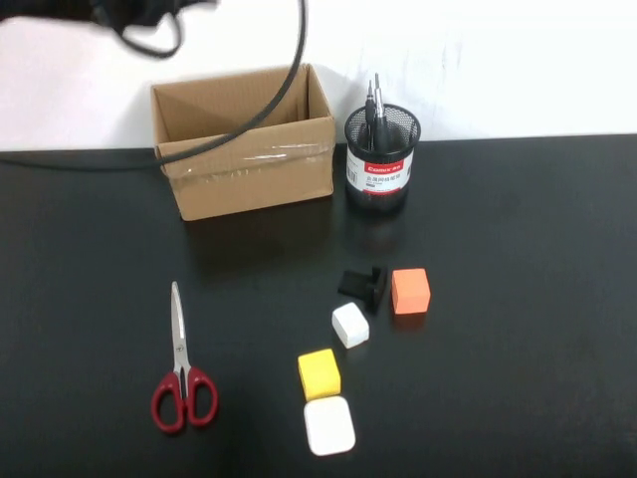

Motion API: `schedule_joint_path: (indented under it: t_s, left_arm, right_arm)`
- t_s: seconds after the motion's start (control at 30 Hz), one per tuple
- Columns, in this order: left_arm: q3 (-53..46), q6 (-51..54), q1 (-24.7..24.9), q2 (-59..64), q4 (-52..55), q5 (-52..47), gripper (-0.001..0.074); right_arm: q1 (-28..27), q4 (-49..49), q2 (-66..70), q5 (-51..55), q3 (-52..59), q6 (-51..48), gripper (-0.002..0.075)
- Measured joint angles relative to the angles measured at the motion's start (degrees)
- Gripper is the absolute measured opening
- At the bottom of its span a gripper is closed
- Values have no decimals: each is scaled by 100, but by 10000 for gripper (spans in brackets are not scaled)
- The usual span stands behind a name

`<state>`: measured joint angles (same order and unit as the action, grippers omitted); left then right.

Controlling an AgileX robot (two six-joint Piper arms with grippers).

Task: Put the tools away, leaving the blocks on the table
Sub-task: Pick up the scissors from the table

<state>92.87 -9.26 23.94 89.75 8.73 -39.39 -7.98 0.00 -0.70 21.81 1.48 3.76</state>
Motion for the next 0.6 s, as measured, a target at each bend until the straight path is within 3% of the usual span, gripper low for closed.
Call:
schedule_joint_path:
  t_s: [0.33,0.6]
  left_arm:
    - [0,-60,-1,337,-492,-2927,0]
    - [-722,-90,-1,309,-1019,-2991,0]
  right_arm:
    - [0,0,0,0,0,0,-8]
    - [0,0,0,0,0,0,-8]
